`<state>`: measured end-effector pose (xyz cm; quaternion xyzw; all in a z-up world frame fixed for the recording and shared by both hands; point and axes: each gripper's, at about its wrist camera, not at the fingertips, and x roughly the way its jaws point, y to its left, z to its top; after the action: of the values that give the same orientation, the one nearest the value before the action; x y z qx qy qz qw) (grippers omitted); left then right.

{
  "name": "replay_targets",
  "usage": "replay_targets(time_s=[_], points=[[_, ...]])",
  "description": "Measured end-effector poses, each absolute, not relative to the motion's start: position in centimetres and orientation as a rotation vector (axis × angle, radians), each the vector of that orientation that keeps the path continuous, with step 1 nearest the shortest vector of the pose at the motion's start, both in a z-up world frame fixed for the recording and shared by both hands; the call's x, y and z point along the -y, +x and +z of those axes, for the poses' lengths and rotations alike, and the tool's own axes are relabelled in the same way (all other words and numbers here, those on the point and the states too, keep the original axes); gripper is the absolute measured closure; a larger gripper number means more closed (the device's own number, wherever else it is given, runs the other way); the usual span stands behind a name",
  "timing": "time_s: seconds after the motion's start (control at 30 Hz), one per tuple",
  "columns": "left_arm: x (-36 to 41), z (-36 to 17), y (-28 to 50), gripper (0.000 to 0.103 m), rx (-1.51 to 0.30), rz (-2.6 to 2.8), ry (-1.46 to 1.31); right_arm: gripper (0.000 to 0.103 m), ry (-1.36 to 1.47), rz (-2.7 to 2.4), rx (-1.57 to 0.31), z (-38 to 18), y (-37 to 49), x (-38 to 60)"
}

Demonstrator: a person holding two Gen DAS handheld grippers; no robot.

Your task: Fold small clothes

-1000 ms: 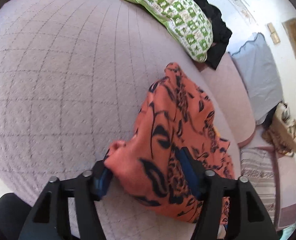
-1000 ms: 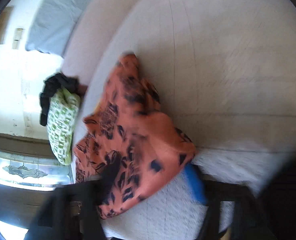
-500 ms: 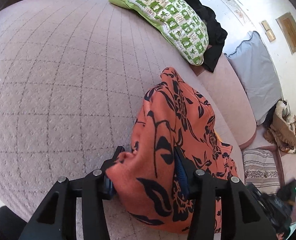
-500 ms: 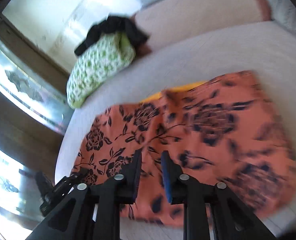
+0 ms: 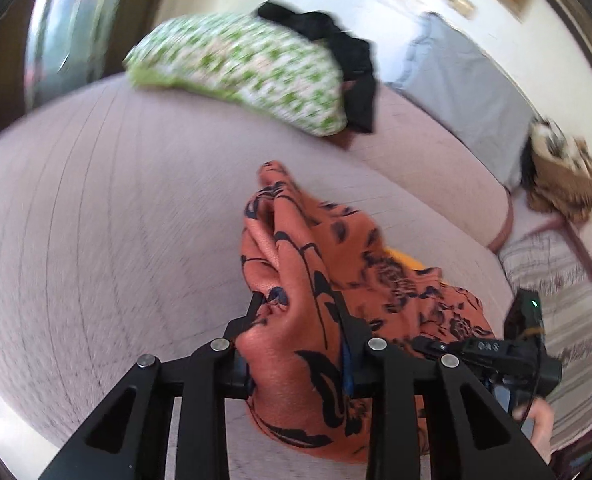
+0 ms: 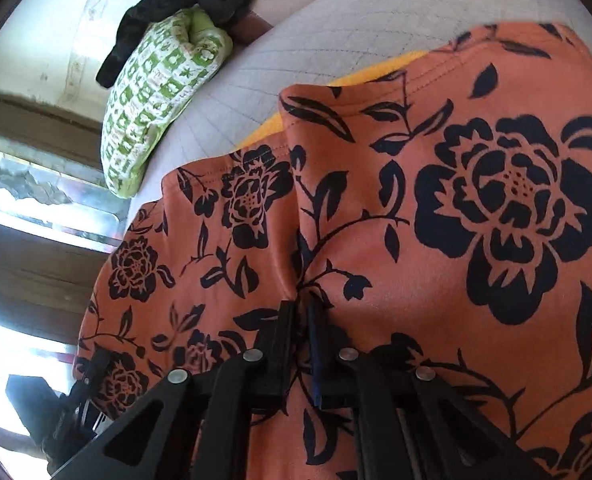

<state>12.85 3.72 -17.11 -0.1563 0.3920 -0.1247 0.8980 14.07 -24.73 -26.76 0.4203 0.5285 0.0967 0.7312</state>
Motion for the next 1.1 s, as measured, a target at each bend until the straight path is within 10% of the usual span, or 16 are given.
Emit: replay_targets(time_s=[0.33, 0.37, 0.43, 0.47, 0.63, 1.1], points=[[12.4, -11.2, 11.4, 0.074, -0.78, -0.535, -0.03, 0.084, 1.228, 0.326, -1.112, -25.7, 12.0, 31.3], [14.2, -11.4, 11.3, 0.072, -0.796, -0.579, -0.009, 0.078, 1.258, 0.318, -1.093, -25.8, 11.6, 32.2], [17.6, -12.1, 11.3, 0.055, -0.856, -0.668, 0.043, 0.025, 1.308, 0.272, -1.044, -26.1, 10.6, 34.6], [18.3, -12.3, 11.2, 0.053, -0.874, -0.686, 0.047, 0.016, 1.346, 0.244, -1.009, -26.5, 10.0, 35.8], [13.9, -11.5, 11.3, 0.027, -0.83, -0.794, -0.092, 0.017, 1.528, 0.307, -0.962, -28.8, 9.2, 38.0], [3.1, -19.4, 13.7, 0.025, -1.018, -0.46, -0.175, 0.017, 1.327, 0.404, -1.027, -26.7, 15.0, 29.5]])
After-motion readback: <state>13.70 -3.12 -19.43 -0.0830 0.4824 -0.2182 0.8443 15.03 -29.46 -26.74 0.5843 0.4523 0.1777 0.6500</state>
